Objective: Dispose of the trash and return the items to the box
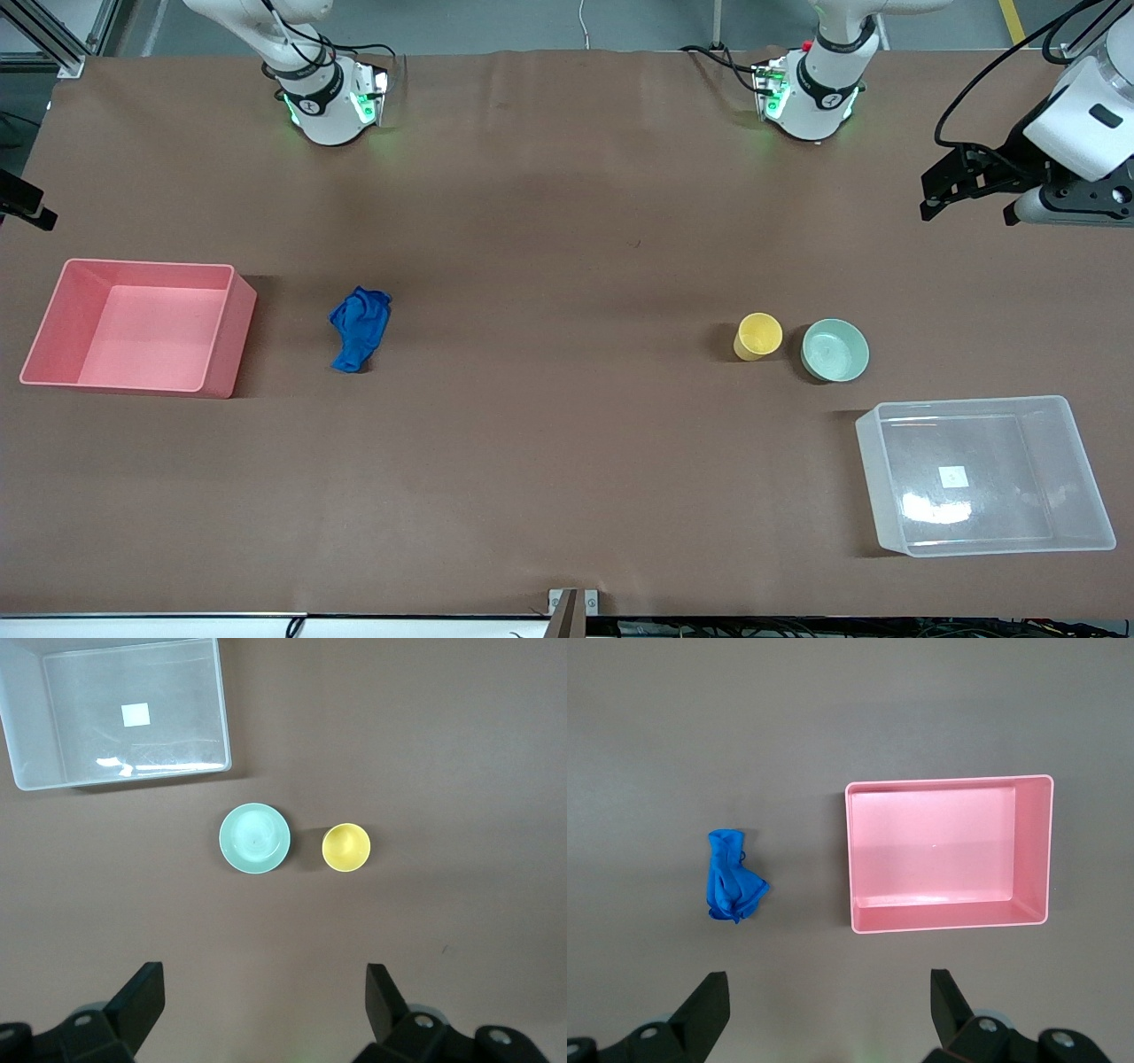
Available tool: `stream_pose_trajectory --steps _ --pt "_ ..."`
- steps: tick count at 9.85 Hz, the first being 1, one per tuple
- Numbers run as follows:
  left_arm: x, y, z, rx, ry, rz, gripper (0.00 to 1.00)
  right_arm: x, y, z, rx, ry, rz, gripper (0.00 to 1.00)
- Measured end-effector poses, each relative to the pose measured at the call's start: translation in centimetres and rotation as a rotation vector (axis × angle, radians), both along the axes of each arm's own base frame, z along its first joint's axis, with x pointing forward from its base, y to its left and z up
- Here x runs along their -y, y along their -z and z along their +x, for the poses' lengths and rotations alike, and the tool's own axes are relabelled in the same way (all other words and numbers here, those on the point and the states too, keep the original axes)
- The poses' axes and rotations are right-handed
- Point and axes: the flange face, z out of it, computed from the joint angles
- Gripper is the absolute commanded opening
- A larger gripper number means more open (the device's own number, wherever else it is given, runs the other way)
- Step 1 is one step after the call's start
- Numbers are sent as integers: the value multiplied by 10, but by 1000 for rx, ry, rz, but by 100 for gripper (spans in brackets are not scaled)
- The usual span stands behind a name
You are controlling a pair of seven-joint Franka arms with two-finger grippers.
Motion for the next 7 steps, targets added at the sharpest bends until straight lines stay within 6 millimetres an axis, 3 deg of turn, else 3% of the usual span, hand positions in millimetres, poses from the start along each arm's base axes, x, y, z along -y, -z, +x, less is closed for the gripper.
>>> stream_pose_trajectory --steps 7 --pt "-7 9 10 5 -14 -2 99 0 0 0 0 0 0 100"
